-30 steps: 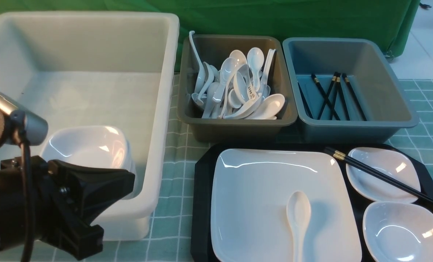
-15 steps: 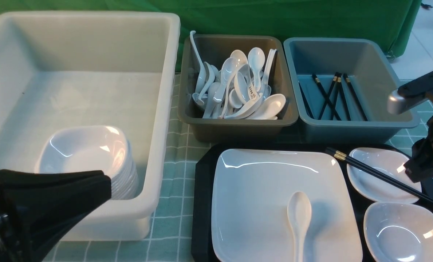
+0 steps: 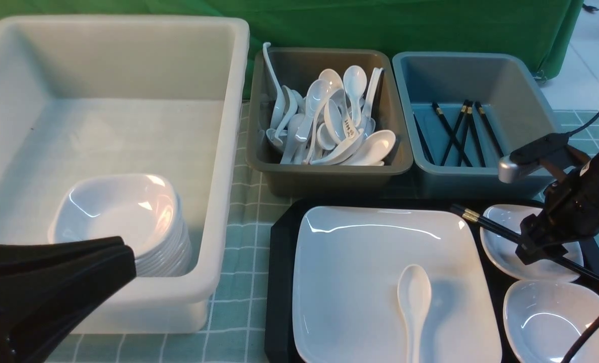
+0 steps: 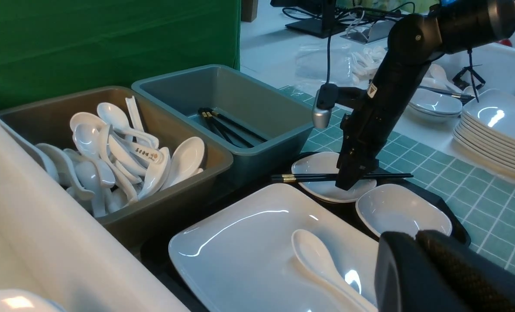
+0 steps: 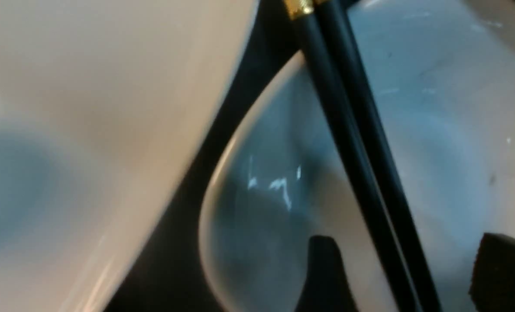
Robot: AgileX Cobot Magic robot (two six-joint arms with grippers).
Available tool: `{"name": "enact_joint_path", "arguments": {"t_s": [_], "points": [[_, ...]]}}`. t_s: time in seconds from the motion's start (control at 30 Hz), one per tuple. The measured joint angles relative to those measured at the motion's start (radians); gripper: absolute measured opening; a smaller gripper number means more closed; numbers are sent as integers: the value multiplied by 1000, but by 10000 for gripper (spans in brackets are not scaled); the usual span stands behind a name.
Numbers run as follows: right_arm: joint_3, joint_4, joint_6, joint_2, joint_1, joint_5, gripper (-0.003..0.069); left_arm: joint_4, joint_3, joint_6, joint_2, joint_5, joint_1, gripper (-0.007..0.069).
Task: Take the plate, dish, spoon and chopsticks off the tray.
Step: Use the right arm to grab a pair of chopsticks from the plate
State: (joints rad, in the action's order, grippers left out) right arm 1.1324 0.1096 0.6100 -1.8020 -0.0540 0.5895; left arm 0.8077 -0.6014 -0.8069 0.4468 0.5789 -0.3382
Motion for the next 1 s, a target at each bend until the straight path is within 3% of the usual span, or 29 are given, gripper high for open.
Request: {"name": "enact_joint_path", "arguments": {"t_s": [0.47,0.57,0.67,0.77,1.0], "points": [[16,-38,39,-77,0,-104,465,5,0,-2,0,0,0,17],[16,-38,61,-78,0,-94,379,17,0,-1,0,0,0,17],[16,-38,68,-78,0,-70,204,23,0,-1,0,0,0,17],[16,-39,122,-72,0,-25,111,23,0,-1,0,0,0,17],[15,-41,312,59,-37,63,115,24,0,-1,0,-22,0,17]]}}
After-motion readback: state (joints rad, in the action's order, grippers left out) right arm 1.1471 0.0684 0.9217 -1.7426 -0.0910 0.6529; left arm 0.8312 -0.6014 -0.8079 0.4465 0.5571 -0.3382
